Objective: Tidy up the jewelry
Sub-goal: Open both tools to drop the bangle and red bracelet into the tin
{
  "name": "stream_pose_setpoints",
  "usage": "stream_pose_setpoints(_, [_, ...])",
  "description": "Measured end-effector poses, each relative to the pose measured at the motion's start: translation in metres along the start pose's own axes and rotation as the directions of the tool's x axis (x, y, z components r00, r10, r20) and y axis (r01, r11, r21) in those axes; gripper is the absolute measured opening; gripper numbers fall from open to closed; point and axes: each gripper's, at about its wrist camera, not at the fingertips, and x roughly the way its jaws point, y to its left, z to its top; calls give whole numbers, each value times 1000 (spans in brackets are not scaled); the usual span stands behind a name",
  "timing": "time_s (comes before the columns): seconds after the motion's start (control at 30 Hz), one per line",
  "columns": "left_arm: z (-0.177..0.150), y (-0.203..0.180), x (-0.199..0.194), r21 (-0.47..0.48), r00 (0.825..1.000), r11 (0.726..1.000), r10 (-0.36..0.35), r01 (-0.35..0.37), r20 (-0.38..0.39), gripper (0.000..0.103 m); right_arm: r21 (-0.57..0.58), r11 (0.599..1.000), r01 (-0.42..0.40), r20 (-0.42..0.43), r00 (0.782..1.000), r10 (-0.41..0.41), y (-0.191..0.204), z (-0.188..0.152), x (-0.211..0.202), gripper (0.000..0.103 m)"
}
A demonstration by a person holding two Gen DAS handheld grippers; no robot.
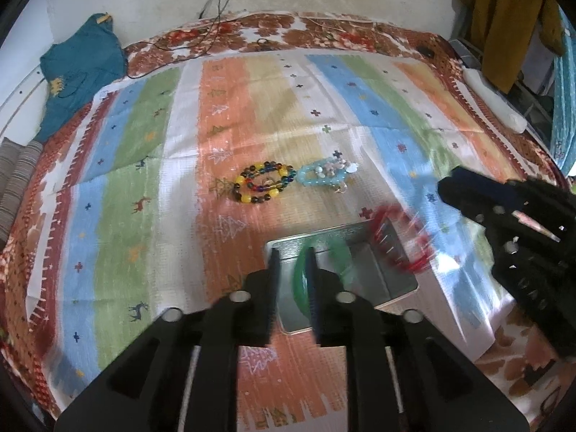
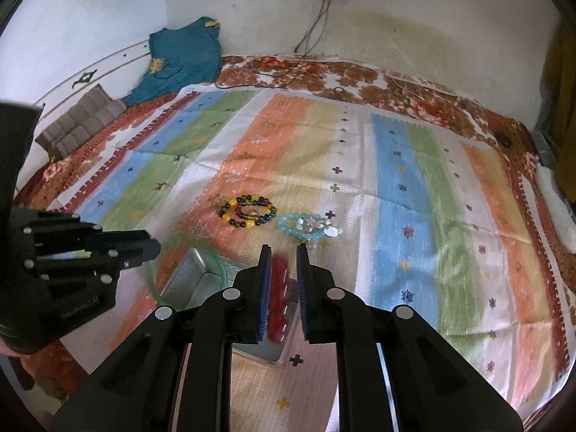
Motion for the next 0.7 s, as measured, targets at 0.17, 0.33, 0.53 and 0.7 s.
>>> stream_pose_setpoints(0.17, [0,8,-3,-32,1000,999,12,-12,4,21,22,999,24,-37,999,-23,-10,-4,8,34])
stream_pose_setpoints(0.33, [2,13,0,-50,1000,998,23,-24,-6,27,31,999,28,-62,998,-26,-13,-4,16,38])
stream_pose_setpoints(0.53, [6,17,3,-68,1000,998,13,-13,-9,46,33,999,31,-99,995,-27,-17,-3,30,49])
stream_pose_setpoints(0.7, [11,19,11,-69,1000,997,24,-26,-19,47,39,998,40,-116,993,-35,-20,3,41,51])
